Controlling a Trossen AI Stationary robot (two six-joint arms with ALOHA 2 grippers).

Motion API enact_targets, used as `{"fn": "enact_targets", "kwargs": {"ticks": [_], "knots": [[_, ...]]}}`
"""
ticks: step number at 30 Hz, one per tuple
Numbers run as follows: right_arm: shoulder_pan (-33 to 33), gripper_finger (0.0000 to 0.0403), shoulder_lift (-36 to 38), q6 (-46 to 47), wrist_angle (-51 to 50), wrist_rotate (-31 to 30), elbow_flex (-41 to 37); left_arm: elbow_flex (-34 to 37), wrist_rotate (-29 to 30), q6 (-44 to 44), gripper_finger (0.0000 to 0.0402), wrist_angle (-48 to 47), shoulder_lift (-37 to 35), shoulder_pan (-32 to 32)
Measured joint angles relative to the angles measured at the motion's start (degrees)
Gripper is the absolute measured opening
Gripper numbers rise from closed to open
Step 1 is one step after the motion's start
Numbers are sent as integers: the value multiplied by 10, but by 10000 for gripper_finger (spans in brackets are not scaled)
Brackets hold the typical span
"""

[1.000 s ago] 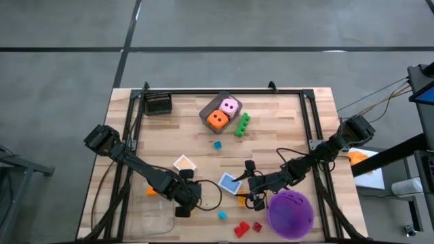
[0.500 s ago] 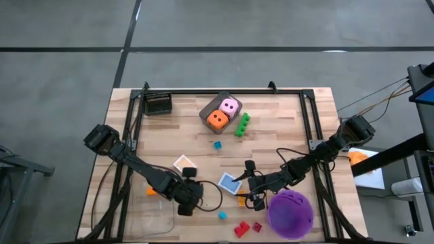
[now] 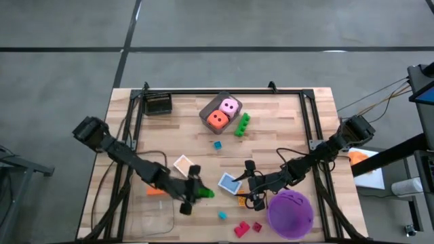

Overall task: Pick & Place Toys
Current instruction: Put the green game piece into the transparent bin

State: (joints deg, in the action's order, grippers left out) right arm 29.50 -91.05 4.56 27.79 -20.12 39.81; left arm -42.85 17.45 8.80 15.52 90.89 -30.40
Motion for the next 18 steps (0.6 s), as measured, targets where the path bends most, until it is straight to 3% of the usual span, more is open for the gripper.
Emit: {"fn": "enact_targets", "kwargs": {"ticks": [6,11,18], "knots": [[0,249,0,-3,6,0,0,109,34,-9,99,110,-106,23],[0,249,0,-5,10,0,0,165,99,-21,99,110,-201,29],[0,249,0,-9,15,0,0,196,107,-31,99,120,-269,31]]}}
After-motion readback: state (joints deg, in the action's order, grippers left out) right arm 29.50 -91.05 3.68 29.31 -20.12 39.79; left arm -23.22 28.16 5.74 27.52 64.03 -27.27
